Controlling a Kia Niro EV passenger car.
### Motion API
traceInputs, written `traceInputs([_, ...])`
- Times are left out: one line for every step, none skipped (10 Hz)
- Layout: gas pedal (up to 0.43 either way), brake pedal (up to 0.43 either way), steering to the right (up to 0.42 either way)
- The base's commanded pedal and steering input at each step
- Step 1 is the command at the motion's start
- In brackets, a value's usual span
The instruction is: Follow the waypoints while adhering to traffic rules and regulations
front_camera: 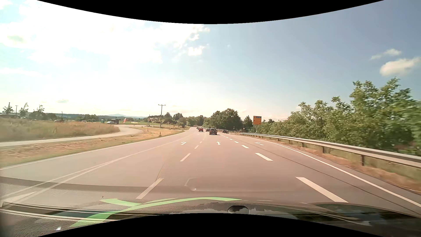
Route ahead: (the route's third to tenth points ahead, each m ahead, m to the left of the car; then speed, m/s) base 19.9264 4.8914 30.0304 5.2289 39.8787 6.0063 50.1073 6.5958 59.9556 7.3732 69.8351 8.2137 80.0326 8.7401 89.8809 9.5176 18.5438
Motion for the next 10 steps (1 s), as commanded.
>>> traceInputs([0.138,0.0,-0.012])
traceInputs([0.15,0.0,-0.011])
traceInputs([0.177,0.0,-0.012])
traceInputs([0.177,0.0,-0.011])
traceInputs([0.197,0.0,-0.011])
traceInputs([0.197,0.0,-0.011])
traceInputs([0.22,0.0,-0.011])
traceInputs([0.22,0.0,-0.01])
traceInputs([0.228,0.0,-0.01])
traceInputs([0.228,0.0,-0.01])
